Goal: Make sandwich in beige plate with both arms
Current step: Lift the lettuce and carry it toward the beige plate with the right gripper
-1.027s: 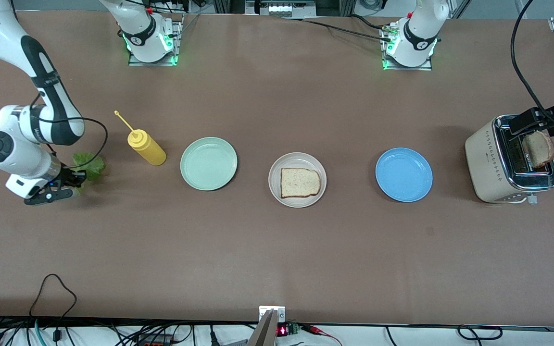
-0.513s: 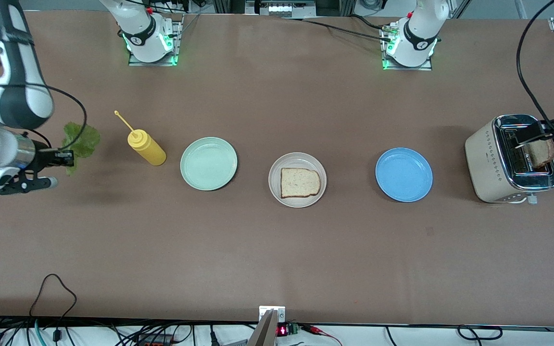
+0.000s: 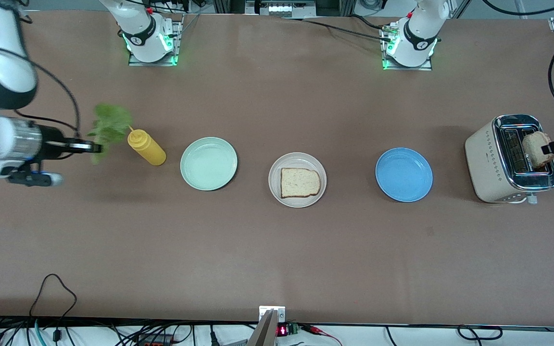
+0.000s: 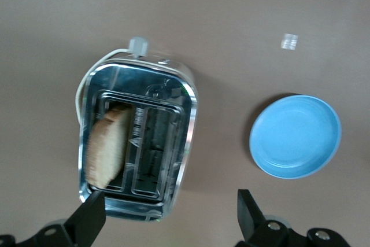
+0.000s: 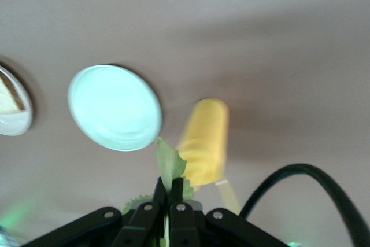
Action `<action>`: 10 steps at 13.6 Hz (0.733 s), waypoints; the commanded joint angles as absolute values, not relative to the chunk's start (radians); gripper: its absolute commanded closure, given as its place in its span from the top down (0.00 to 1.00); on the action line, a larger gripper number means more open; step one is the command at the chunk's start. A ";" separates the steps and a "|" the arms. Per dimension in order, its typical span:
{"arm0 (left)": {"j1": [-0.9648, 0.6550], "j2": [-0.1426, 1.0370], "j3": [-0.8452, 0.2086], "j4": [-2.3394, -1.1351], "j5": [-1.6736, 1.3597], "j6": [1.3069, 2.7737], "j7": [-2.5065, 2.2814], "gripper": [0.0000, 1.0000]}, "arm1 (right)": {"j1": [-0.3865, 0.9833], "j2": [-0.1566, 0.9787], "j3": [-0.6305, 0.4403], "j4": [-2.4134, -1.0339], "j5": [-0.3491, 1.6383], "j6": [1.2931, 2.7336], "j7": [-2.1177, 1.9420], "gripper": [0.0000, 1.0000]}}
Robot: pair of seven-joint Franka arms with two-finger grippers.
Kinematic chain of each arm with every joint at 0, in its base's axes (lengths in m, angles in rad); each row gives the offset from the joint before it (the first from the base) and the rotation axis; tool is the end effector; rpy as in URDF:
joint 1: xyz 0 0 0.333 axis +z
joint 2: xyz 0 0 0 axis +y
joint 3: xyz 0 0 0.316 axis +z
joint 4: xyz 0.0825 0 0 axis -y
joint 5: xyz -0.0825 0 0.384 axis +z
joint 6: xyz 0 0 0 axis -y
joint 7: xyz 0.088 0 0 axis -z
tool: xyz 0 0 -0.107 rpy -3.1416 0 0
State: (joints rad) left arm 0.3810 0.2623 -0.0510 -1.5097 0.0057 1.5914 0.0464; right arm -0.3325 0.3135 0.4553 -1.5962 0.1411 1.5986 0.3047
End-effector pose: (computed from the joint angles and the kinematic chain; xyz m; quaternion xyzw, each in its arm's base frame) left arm 0.5868 0.2051 0.5000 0.9859 0.1407 -0.0877 0.0206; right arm 0.6105 0.0622 0.4500 -0.9755 0.1008 0.1649 0.1052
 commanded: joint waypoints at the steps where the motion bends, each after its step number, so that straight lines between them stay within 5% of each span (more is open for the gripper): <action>1: 0.431 0.322 -0.060 -1.462 0.023 1.582 0.075 1.00 | -0.263 0.348 0.532 -1.572 0.153 1.649 0.628 0.00; 7: 0.460 0.393 -0.061 -1.462 0.069 1.582 0.075 1.00 | 0.039 0.471 0.525 -1.572 0.143 1.931 1.228 0.00; 10: 0.486 0.434 -0.061 -1.462 0.069 1.578 0.077 1.00 | 0.191 0.581 0.499 -1.572 0.083 2.191 1.544 0.00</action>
State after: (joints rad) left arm 0.4592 0.3945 -0.0514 -1.4961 0.0521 1.5926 0.0640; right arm 0.1067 0.5060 0.5291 -1.5983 0.1305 2.0830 1.3719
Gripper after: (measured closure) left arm 0.000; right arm 0.960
